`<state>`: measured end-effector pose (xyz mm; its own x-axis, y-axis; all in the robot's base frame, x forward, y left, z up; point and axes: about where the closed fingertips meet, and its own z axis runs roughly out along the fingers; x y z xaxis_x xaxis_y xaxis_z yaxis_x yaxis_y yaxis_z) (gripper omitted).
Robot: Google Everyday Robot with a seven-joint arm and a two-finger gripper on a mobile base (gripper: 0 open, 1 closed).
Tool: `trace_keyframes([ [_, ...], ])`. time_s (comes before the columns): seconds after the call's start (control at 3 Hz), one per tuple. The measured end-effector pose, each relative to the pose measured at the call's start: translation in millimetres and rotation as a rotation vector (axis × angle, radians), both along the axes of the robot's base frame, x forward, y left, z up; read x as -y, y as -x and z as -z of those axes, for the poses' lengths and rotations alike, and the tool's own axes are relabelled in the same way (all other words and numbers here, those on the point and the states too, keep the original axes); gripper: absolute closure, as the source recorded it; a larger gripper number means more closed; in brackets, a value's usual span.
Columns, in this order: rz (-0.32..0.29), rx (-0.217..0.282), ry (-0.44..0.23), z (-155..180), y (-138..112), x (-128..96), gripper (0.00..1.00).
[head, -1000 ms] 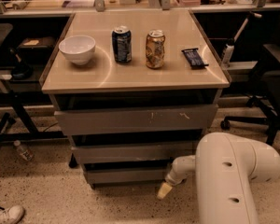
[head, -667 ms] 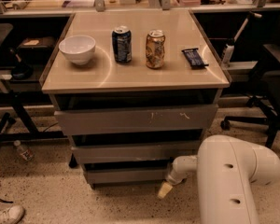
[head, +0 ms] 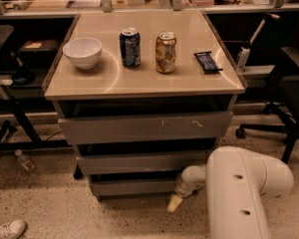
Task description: Open bottom drawer
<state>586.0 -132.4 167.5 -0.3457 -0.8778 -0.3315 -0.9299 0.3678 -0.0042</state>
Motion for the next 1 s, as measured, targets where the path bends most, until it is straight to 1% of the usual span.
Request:
trace_keyframes([
  [0.33,-0.005,-0.058,0.006,6.8,6.3,-2.8,0.0],
  [0.67,0.003,-0.112,0.012,2.2,14.8,-5.9,0.0],
  [1.0,0.007,-0.183,0.022,-0.1,28.7,-7.8,0.0],
])
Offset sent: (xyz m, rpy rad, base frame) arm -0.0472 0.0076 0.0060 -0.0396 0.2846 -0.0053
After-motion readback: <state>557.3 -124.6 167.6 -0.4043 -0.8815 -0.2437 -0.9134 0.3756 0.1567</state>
